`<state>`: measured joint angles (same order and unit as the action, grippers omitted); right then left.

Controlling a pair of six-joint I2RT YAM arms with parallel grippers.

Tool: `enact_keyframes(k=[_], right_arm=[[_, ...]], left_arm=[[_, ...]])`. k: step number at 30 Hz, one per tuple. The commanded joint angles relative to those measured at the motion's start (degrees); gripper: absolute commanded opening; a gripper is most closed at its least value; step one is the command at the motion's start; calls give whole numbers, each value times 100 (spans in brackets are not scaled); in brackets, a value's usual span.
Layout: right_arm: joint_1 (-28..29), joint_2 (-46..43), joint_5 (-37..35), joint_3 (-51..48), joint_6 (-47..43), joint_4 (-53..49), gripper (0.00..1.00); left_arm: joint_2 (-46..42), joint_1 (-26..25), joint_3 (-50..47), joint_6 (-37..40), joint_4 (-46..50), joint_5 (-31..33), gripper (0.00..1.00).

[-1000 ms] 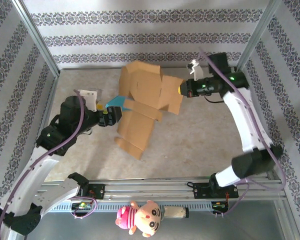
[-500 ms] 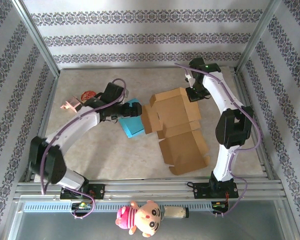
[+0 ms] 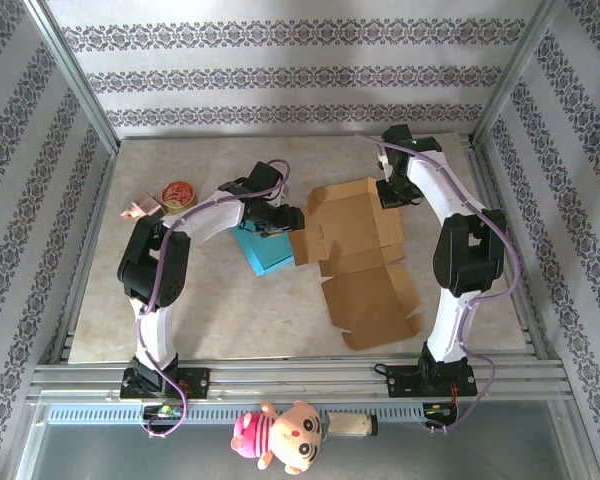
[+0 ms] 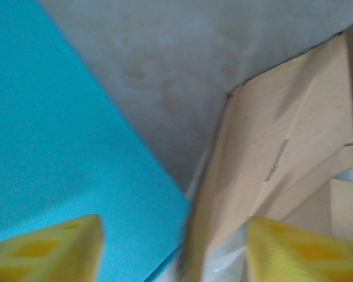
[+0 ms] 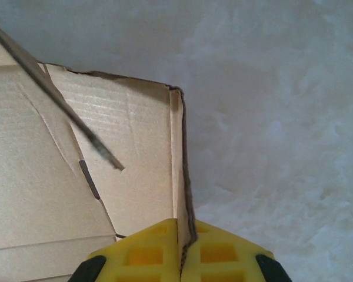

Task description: Fold the paper box

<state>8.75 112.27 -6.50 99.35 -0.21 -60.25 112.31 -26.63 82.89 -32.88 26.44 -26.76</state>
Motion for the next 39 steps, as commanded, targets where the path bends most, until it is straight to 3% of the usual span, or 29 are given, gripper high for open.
enact_keyframes(k=[1,4,8,11,12,13,17,20,26,31,35,36,38,39], right_arm=[[-17,-245,-6,-111,274,219,0],[-35,-769,142,-501,280,641,14],[-22,-1780,141,-964,-18,1310,52],[3,-2524,252,-1195,-506,1782,67],[4,-2768,487,-1330,-852,1924,79],[12,-3013,745,-1530,-1390,2178,84],[277,-3729,906,-2421,-3982,2970,88],[230,-3716,896,-2734,-5096,3222,82],[37,-2922,834,-2302,-5551,2981,59],[-27,-2539,1005,-2081,-5591,2896,31],[113,-2524,626,-2049,-5525,2971,4],[165,-2578,499,-2105,-5518,3072,2],[271,-2751,185,-2308,-5486,3370,0],[291,-2834,5,-2437,-5454,3560,0]], left_arm=[[-12,-44,-63,-73,-1143,-955,36],[-49,-44,141,430,-1299,-1067,14],[38,-45,706,1937,-829,-751,3],[197,-65,1081,3121,-686,-604,0],[225,-84,1144,3387,-734,-614,0],[250,-116,1212,3723,-784,-670,0],[354,-209,1467,4435,-950,-672,0],[412,-254,1511,4628,-1117,-770,0],[397,-270,1281,4767,-1457,-841,0],[449,-268,1281,4820,-1466,-830,0],[501,-272,1337,4725,-1510,-632,0],[510,-267,1359,4585,-1551,-574,3],[454,-272,1317,4040,-1770,-527,33],[361,-267,1246,3717,-1883,-510,38]])
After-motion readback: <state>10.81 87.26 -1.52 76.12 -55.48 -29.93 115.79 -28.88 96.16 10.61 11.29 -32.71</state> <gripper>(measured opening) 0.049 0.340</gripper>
